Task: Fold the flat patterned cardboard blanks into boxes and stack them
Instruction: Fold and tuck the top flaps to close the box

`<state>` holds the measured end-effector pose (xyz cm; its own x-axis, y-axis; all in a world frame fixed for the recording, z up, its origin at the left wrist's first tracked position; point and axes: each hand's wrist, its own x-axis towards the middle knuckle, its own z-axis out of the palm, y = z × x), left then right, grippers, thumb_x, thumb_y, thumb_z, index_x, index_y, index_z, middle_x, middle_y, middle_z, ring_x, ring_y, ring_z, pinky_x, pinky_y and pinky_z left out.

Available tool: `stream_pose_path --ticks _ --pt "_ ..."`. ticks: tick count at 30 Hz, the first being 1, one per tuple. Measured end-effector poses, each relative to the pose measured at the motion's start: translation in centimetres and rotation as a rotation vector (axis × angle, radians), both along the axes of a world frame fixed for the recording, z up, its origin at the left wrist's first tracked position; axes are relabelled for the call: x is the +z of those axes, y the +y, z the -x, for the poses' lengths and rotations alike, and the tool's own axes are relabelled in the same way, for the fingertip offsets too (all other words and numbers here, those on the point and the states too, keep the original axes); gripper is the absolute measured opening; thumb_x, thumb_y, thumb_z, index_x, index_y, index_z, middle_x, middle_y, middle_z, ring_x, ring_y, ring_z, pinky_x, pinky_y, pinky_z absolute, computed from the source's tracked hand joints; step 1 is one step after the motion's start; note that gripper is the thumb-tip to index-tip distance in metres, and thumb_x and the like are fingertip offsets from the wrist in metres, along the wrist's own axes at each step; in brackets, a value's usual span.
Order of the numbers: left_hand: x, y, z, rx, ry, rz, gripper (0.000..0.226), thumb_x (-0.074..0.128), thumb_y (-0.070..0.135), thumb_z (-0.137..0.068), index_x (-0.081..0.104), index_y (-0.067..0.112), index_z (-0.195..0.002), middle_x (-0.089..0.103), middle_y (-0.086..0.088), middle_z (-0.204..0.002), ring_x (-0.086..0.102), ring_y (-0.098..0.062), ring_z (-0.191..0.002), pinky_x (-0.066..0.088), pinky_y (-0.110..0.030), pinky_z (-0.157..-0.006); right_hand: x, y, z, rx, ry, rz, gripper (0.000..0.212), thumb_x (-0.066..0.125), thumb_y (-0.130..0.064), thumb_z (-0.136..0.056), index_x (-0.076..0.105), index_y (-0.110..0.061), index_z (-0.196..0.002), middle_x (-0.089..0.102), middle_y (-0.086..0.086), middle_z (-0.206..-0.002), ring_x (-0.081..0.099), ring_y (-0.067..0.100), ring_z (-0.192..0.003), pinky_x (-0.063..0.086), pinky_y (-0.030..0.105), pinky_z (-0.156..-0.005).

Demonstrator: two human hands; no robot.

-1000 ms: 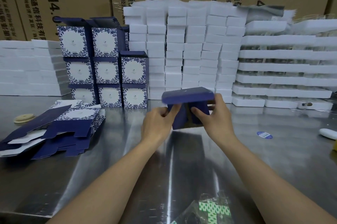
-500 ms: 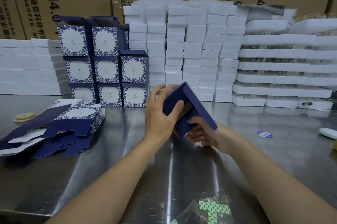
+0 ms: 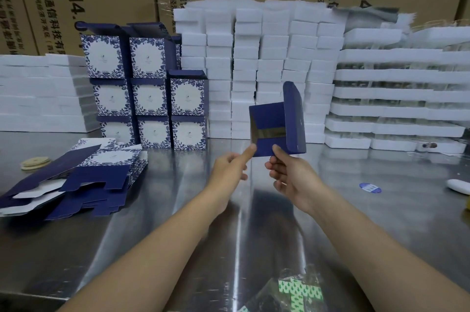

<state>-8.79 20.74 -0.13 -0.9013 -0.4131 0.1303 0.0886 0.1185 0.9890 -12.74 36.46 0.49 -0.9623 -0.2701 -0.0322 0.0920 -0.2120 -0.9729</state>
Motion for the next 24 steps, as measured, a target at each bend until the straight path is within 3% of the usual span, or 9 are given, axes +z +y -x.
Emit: stream_pose_path --ticks 5,13,24 --pt "-0.2 1.3 -0.7 -0.17 -0.076 -0.096 0.045 0.068 0.061 -0.093 0.066 0.02 -0.073 0.059 0.005 -0.068 0.056 -0.01 -0.057 0.038 -0.029 -0.062 -0.2 -0.4 -0.3 0.016 0.062 -0.023 0.035 0.073 -0.05 -0.096 0.073 -0.016 -0.089 0.075 0.0 -0.082 0.063 0.008 -0.063 0.048 0.025 -0.059" --pt "0.0 1.7 -0.5 -0.237 0.036 -0.277 0.033 0.066 0.035 -0.1 0.06 0.023 -0.07 0.054 0.005 -0.067 0.049 -0.009 -0.053 0.033 -0.021 -0.05 -0.1 -1.1 -1.0 0.025 0.122 -0.036 0.038 0.068 -0.047 -0.099 0.063 -0.02 -0.074 0.063 -0.001 -0.07 0.054 0.009 -0.057 0.042 0.025 -0.059" --pt "0.0 1.7 -0.3 -0.159 0.038 -0.321 0.041 0.061 0.038 -0.101 0.051 0.025 -0.064 0.045 0.008 -0.06 0.045 -0.009 -0.049 0.03 -0.023 -0.049 0.0 -1.4 -1.2 -0.157 0.178 -0.002 0.03 0.062 -0.032 -0.103 0.066 -0.016 -0.078 0.067 0.001 -0.07 0.052 0.009 -0.055 0.045 0.027 -0.058"
